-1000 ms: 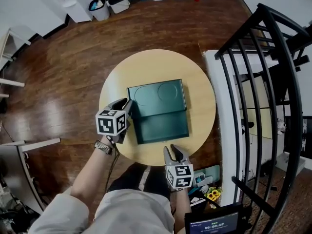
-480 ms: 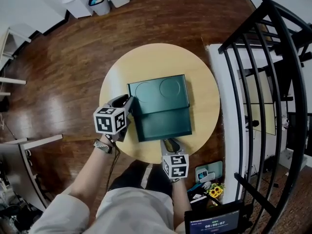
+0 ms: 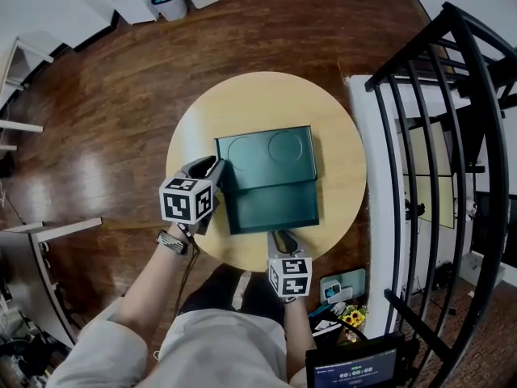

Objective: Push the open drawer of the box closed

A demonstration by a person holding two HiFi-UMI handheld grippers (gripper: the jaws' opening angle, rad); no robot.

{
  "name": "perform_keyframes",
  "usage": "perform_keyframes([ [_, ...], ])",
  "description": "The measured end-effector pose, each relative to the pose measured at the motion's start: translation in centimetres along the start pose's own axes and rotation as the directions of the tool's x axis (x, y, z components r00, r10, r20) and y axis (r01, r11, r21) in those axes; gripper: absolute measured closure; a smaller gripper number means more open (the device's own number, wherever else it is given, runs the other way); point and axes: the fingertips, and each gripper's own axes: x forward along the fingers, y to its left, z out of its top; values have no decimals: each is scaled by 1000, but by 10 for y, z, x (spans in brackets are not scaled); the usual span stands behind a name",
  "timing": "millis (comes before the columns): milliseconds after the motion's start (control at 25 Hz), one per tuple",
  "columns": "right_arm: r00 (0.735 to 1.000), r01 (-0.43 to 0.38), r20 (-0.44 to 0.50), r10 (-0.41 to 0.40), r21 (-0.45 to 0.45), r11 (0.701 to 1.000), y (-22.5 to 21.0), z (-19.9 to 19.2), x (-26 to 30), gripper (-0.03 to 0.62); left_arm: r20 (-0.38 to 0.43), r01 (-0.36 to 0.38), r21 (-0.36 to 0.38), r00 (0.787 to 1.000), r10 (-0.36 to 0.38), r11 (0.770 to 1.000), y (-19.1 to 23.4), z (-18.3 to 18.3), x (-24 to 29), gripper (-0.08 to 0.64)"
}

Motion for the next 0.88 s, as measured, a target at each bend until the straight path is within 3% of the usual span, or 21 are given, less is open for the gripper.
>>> perform_keyframes([
  [520,1000,-16,-5,16,-16,1000,-5,11,6,508,11,7,-23,1000,-7,1000,-3,0,0,463],
  [720,1000,-23,-12,23,-30,999,-5,11,4,508,4,-11,23,1000,10,1000,-4,-2,-1,459],
  [880,1000,-20,-10,20,-35,999,-7,11,4,508,7,-8,12,1000,8,1000,-5,-2,-1,459],
])
